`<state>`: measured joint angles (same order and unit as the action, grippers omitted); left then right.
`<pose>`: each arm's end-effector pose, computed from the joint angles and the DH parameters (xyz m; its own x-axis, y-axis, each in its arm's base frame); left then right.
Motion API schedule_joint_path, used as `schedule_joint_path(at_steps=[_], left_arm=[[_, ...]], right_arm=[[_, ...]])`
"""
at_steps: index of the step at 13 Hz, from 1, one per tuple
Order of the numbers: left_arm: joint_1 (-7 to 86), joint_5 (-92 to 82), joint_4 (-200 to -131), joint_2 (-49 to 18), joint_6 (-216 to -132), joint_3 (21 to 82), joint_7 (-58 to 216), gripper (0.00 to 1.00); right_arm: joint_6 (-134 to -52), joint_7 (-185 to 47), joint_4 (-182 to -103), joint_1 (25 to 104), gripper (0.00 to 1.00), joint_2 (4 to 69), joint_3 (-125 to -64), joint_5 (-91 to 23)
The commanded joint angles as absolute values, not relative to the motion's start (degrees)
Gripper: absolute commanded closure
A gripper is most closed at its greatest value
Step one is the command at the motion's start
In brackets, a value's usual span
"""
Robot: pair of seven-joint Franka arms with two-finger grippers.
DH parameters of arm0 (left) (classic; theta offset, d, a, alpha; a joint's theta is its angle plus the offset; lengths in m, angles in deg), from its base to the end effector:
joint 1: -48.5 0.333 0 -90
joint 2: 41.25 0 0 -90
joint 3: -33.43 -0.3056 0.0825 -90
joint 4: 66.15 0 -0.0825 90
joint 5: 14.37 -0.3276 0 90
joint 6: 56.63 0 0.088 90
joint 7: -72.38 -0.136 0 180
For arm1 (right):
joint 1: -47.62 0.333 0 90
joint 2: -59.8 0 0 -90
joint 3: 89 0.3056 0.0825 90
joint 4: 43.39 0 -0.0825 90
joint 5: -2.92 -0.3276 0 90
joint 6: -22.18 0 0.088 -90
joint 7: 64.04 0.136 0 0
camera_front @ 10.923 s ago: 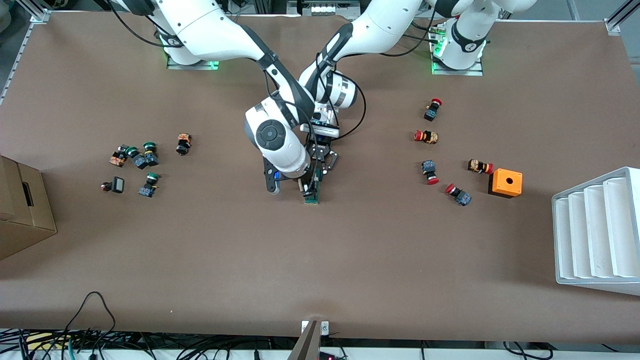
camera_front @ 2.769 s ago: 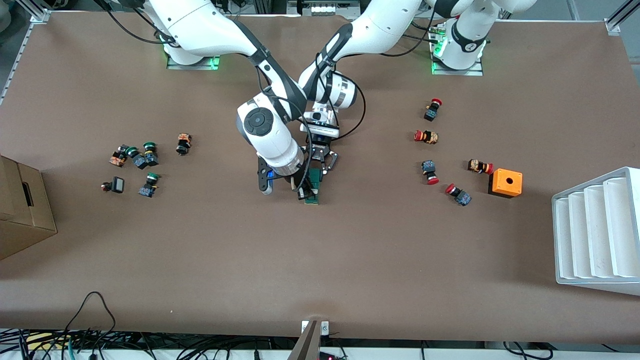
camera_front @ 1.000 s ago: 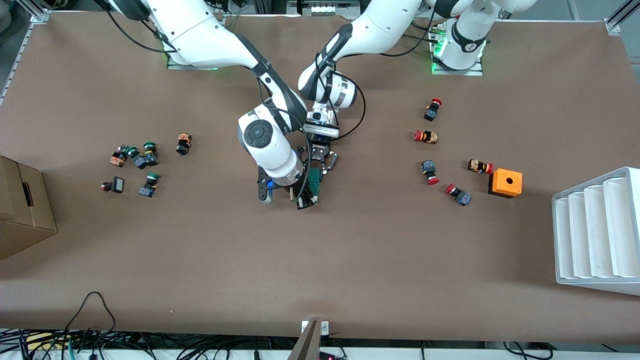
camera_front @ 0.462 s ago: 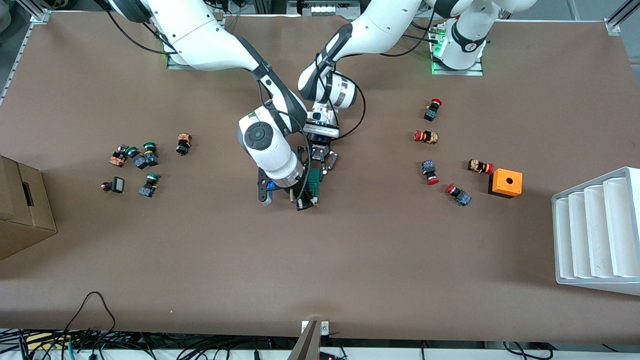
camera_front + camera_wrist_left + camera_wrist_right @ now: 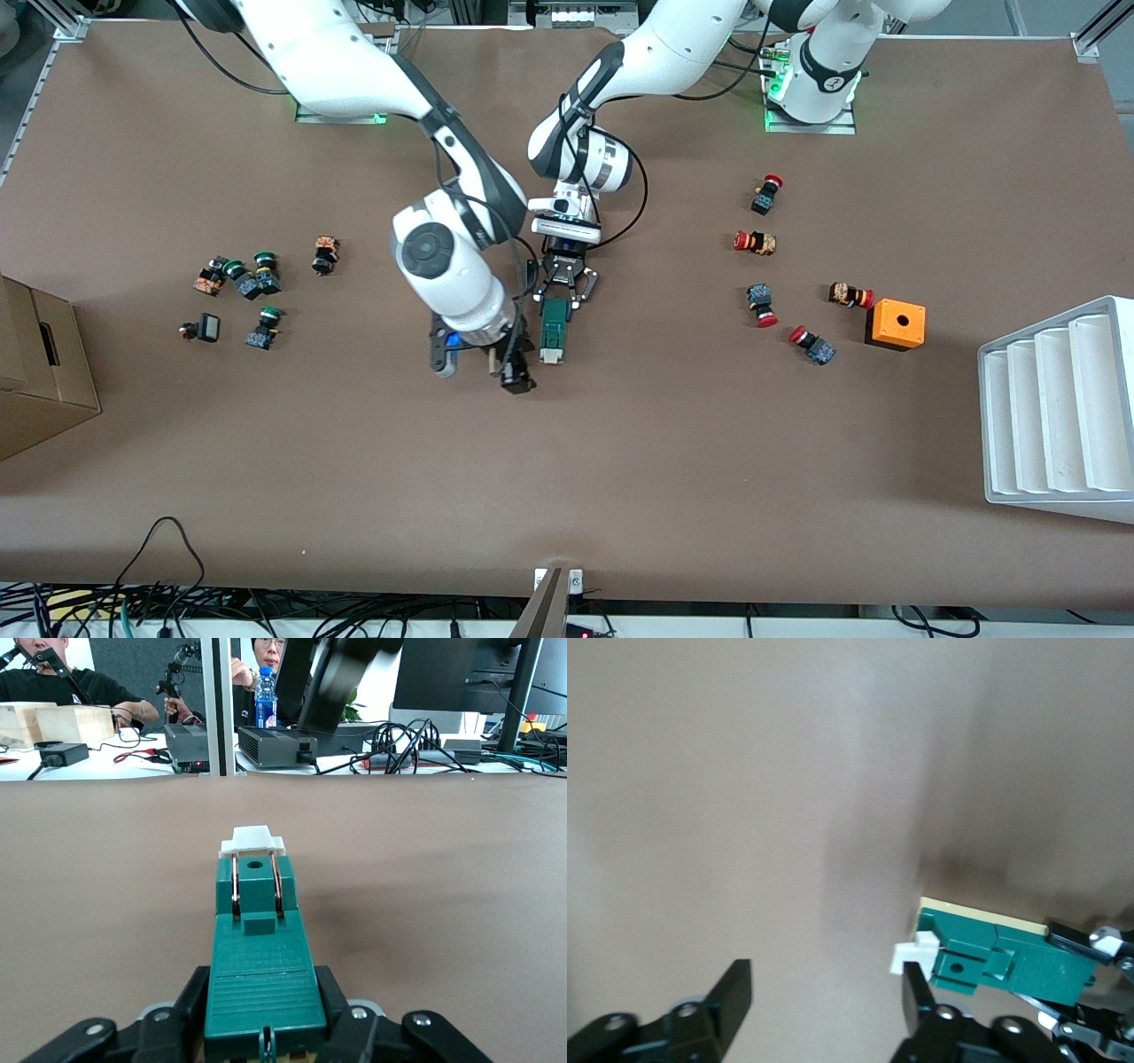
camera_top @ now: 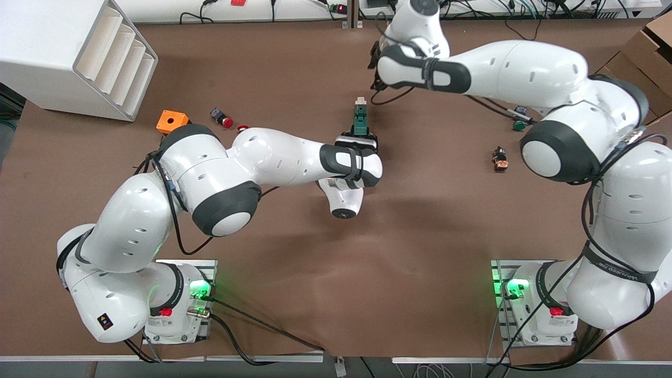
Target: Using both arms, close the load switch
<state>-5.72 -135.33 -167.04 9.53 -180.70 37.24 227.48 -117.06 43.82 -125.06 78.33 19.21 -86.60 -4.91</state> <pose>0.3744 -0.4918 0.0955 0.3286 -0.0115 0.9444 -0.1488 -0.9881 0.0398 0.5936 0.3832 0.3025 0.1824 -0.9578 -0.2223 -0.9652 -0.1313 -0.2263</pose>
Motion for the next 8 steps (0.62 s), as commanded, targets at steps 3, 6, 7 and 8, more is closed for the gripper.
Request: schedule_joint_path(at_steps=[3, 6, 7, 8], left_arm=[[-5.7, -137.3, -164.1, 11.8, -181.2, 36.7, 229.2, 0.52], [-5.7, -137.3, -164.1, 11.5, -181.3, 36.7, 229.0, 0.39], [-5.6, -137.3, -164.1, 11.4, -181.3, 36.7, 229.0, 0.25], [-5.5, -137.4, -164.1, 11.3, -181.5, 36.7, 228.8, 0.19]], right_arm=[[-104.4, 19.8, -132.6, 70.4, 0.01, 34.7, -85.7, -4.6], [-93.9, 5.4, -133.0, 65.6, 0.01, 40.3, -85.6, -4.9], [-90.4, 0.7, -133.0, 64.2, 0.01, 42.1, -85.6, -4.9], [-87.3, -4.0, -133.0, 62.8, 0.01, 43.7, -85.6, -4.9]])
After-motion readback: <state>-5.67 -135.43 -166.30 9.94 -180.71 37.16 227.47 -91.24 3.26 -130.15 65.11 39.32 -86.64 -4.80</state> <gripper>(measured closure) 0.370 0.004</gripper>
